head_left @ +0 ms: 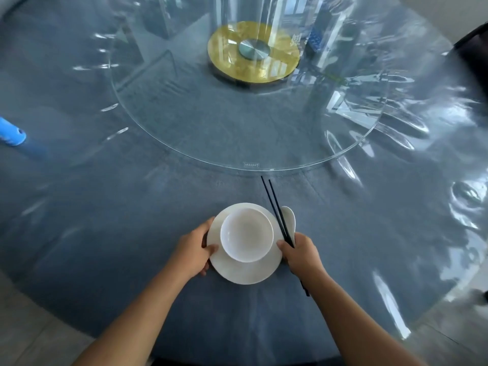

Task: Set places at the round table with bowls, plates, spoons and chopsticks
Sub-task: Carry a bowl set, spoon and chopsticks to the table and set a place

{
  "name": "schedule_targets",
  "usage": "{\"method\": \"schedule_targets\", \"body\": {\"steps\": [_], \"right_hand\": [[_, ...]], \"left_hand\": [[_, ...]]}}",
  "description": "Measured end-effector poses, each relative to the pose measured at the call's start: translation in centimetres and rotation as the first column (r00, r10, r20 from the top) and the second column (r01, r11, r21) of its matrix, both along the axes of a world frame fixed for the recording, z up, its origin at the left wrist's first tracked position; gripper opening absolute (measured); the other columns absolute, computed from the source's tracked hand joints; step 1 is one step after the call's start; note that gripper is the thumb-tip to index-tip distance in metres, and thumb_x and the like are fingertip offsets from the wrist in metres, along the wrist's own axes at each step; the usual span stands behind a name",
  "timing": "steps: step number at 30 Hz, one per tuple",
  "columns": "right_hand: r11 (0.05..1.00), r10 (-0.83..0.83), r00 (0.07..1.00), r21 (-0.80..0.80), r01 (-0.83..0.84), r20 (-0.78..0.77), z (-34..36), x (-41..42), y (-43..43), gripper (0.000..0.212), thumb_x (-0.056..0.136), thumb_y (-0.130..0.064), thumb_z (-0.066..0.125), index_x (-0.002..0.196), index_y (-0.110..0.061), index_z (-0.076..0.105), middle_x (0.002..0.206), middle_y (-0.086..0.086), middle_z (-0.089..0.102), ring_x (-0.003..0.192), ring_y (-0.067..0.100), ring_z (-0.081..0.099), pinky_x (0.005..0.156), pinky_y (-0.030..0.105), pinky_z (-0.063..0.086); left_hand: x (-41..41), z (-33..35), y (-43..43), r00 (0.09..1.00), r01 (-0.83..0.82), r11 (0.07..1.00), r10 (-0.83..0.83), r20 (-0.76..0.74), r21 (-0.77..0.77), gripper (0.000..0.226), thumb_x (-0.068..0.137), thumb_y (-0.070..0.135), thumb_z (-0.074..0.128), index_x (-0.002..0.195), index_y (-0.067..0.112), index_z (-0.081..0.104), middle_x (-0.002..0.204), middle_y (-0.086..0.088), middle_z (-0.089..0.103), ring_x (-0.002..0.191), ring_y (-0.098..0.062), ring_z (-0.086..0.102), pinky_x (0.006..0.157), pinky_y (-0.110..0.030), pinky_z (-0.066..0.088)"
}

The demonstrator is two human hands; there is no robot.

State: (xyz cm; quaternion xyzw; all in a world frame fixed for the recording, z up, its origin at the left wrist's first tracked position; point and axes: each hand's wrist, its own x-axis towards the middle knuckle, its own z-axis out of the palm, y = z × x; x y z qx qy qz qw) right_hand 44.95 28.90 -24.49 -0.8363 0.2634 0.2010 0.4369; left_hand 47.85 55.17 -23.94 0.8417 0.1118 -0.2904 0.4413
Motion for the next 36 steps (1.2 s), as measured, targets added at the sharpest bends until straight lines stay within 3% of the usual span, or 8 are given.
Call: {"method": "schedule_targets", "body": {"steps": [5,11,19,22,24,28,31,36], "right_hand": [[1.000,0.009,1.000,-0.020,-0.009,0.013,-0.1,-0.1,0.0,0.028,0.091,-0.028,0.064,0.070,-0.017,0.049,0.059,-0.003,0.054,0.051,0.013,0.049,0.049,0.027,0.040],[0.999,-0.037,0.999,-0.021,0.037,0.008,0.0,-0.3,0.4,0.027,0.091,-0.033,0.061,0.076,-0.011,0.053,0.065,0.001,0.055,0.054,0.015,0.049,0.049,0.029,0.043],[0.975,-0.214,0.976,0.078,0.210,0.038,1.3,-1.5,-0.7,0.023,0.090,-0.028,0.053,0.073,-0.013,0.046,0.061,0.002,0.050,0.053,0.016,0.042,0.048,0.030,0.039],[0.915,-0.313,0.948,0.288,0.283,0.062,2.5,-2.0,-1.4,0.021,0.095,-0.021,0.052,0.078,-0.010,0.049,0.059,0.004,0.052,0.044,0.015,0.042,0.043,0.028,0.037],[0.849,-0.364,0.929,0.434,0.301,0.069,3.6,-2.3,-1.3,0.020,0.099,-0.019,0.052,0.082,-0.008,0.049,0.059,0.003,0.053,0.042,0.015,0.041,0.041,0.027,0.034],[0.773,-0.395,0.913,0.574,0.270,0.103,5.7,-2.9,0.0,0.019,0.102,-0.019,0.050,0.086,-0.009,0.050,0.058,0.001,0.054,0.042,0.015,0.043,0.042,0.029,0.036],[0.733,-0.418,0.902,0.626,0.267,0.105,6.5,-3.6,1.1,0.020,0.103,-0.019,0.049,0.085,-0.009,0.049,0.056,0.003,0.052,0.042,0.016,0.043,0.040,0.027,0.040],[0.767,-0.387,0.919,0.581,0.273,0.080,6.4,-4.4,1.0,0.025,0.102,-0.023,0.049,0.083,-0.008,0.050,0.056,0.006,0.054,0.043,0.018,0.048,0.039,0.026,0.039]], "left_hand": [[-0.6,-0.3,-0.1,0.999,-0.004,0.999,0.002,0.055,0.036,0.073,0.093,0.014,0.064,0.145,0.055,0.034,0.082,0.002,0.065,0.048,-0.020,0.065,0.045,-0.036,0.058],[-0.9,0.0,-0.1,0.986,0.078,0.981,-0.103,0.135,0.178,0.072,0.093,0.030,0.066,0.154,0.042,0.029,0.116,-0.005,0.071,0.105,-0.030,0.067,0.092,-0.047,0.056],[-2.9,1.2,-0.2,0.967,-0.022,0.968,-0.043,0.250,0.250,0.054,0.100,0.022,0.058,0.152,0.025,0.042,0.123,-0.007,0.070,0.116,-0.030,0.064,0.097,-0.043,0.051],[-5.0,3.1,-0.9,0.849,-0.176,0.970,0.063,0.525,0.167,0.025,0.098,0.015,0.058,0.121,0.017,0.067,0.098,0.006,0.074,0.089,-0.018,0.069,0.075,-0.029,0.050],[-6.3,5.0,-2.4,0.823,-0.083,0.995,0.034,0.567,0.061,0.011,0.098,0.018,0.057,0.094,0.023,0.065,0.068,0.014,0.058,0.062,-0.005,0.053,0.058,-0.022,0.040],[-8.3,6.4,-7.5,0.961,0.198,0.960,-0.150,0.233,-0.198,0.016,0.100,0.033,0.052,0.092,0.027,0.065,0.080,0.006,0.066,0.063,-0.006,0.060,0.057,-0.028,0.052],[-9.1,6.9,-11.3,0.944,-0.030,0.815,-0.167,-0.286,-0.578,0.021,0.104,0.033,0.050,0.106,0.021,0.067,0.093,-0.001,0.070,0.076,-0.022,0.070,0.055,-0.033,0.059],[-10.6,6.4,-13.1,0.915,-0.261,0.753,-0.006,-0.403,-0.604,0.028,0.106,0.020,0.046,0.095,0.003,0.065,0.067,-0.009,0.066,0.049,-0.021,0.062,0.045,-0.027,0.052]]}}
